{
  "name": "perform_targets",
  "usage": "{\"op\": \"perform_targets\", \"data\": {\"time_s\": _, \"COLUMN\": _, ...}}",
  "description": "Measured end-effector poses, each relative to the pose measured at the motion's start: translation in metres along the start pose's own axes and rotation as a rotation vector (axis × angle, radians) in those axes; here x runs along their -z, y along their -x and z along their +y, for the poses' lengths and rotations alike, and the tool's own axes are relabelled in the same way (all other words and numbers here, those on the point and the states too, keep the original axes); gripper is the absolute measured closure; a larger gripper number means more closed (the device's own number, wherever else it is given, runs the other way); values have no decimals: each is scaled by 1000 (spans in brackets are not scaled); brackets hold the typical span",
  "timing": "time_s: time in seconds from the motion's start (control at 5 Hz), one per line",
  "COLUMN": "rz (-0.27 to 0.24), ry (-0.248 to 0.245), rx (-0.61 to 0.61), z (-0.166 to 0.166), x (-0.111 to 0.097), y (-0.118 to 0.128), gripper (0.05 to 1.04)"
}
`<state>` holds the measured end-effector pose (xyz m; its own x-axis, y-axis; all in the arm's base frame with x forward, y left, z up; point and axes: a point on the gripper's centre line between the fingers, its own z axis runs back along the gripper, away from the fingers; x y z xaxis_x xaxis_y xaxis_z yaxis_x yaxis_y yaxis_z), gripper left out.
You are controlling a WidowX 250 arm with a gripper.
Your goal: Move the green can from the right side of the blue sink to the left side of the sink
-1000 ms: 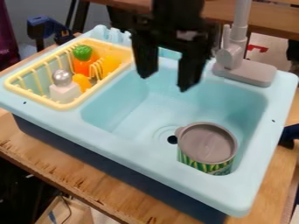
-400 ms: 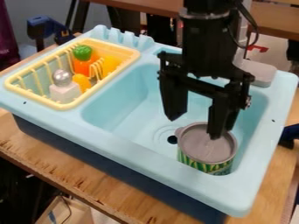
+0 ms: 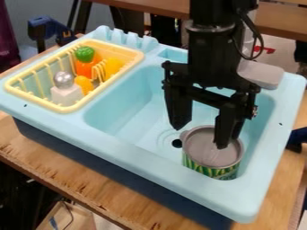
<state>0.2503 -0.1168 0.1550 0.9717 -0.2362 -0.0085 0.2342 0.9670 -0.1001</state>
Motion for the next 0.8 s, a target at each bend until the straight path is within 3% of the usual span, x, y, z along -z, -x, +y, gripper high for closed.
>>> {"op": "perform_targets", "data": {"time_s": 0.4, "rz": 41, "ry": 11, "rx": 98, "z": -7, "x": 19, "y": -6, "gripper": 79}}
{"op": "perform_targets", "data": {"time_s": 0.6, "rz": 40, "ry": 58, "rx": 194, "z": -14, "x": 23, "y": -8, "gripper": 79}}
{"op": "perform_targets", "data": {"time_s": 0.8, "rz": 46, "ry": 35, "rx": 182, "z": -11, "x": 26, "y": -8, "gripper": 79}}
